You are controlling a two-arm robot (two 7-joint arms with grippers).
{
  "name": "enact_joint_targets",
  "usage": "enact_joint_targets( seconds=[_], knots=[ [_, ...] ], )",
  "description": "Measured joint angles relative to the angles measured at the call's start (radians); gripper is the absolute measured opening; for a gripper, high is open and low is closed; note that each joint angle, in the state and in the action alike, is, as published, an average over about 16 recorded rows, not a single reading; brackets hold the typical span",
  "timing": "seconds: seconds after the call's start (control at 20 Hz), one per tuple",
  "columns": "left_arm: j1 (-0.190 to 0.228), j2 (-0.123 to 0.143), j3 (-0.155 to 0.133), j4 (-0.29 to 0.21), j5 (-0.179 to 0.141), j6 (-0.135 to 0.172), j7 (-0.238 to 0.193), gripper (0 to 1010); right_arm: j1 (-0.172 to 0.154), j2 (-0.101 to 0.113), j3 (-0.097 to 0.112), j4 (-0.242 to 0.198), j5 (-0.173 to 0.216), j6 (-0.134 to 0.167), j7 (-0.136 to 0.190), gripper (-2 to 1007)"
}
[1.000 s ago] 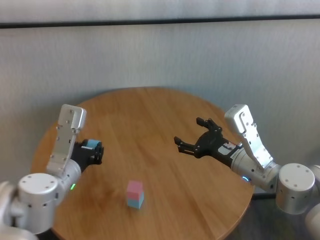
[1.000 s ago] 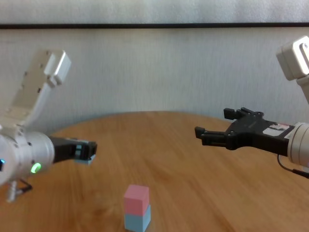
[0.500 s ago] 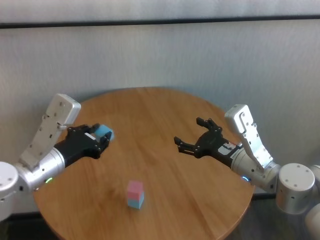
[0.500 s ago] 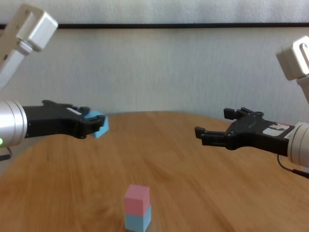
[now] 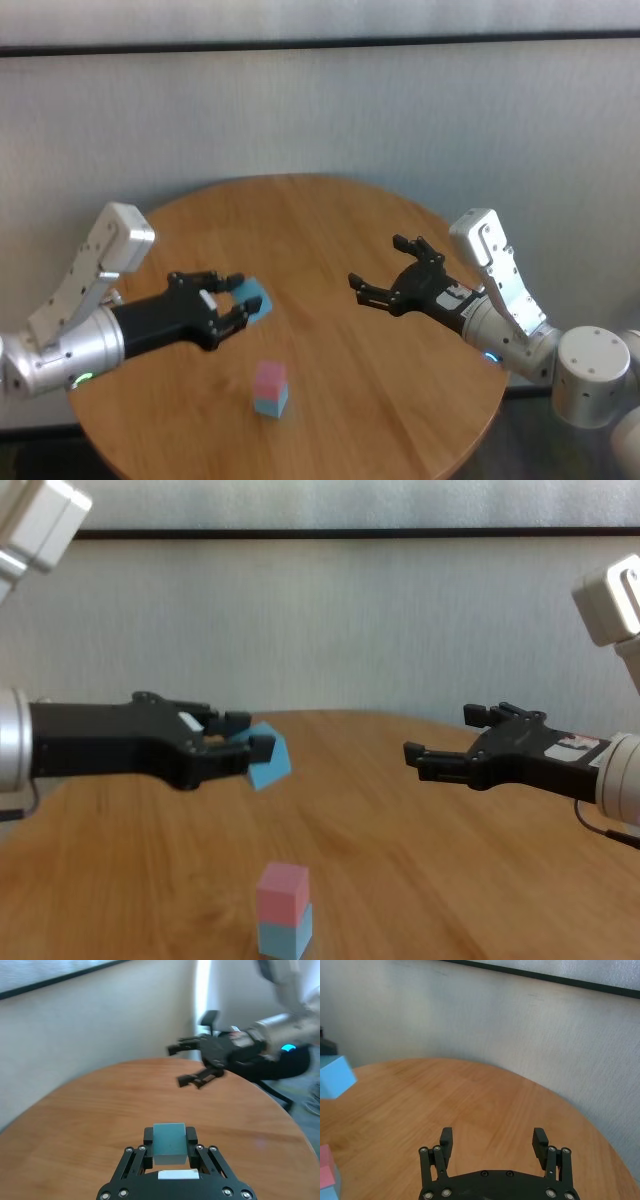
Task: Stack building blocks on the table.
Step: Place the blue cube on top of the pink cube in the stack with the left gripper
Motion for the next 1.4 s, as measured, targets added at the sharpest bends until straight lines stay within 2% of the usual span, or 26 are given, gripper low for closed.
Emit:
enact_joint_targets(
  seconds=[0.25, 0.6, 0.95, 1.4],
  knots=[
    [-0.029, 0.032, 0.034, 0.042, -0.051, -0.037, -0.121, 388, 0.000, 0.000, 0.000, 0.000, 0.000, 0.000, 0.000, 1005],
    [-0.080, 0.055, 0.088, 0.112, -0.083, -0.078, -0.241, 388, 0.000, 0.000, 0.000, 0.000, 0.000, 0.000, 0.000, 1005],
    [-0.129, 0.065, 0.144, 0.170, -0.069, -0.122, -0.300, 388, 0.000, 0.000, 0.000, 0.000, 0.000, 0.000, 0.000, 1005],
    [-0.185, 0.077, 0.197, 0.220, -0.036, -0.166, -0.323, 388, 0.000, 0.000, 0.000, 0.000, 0.000, 0.000, 0.000, 1005]
  ],
)
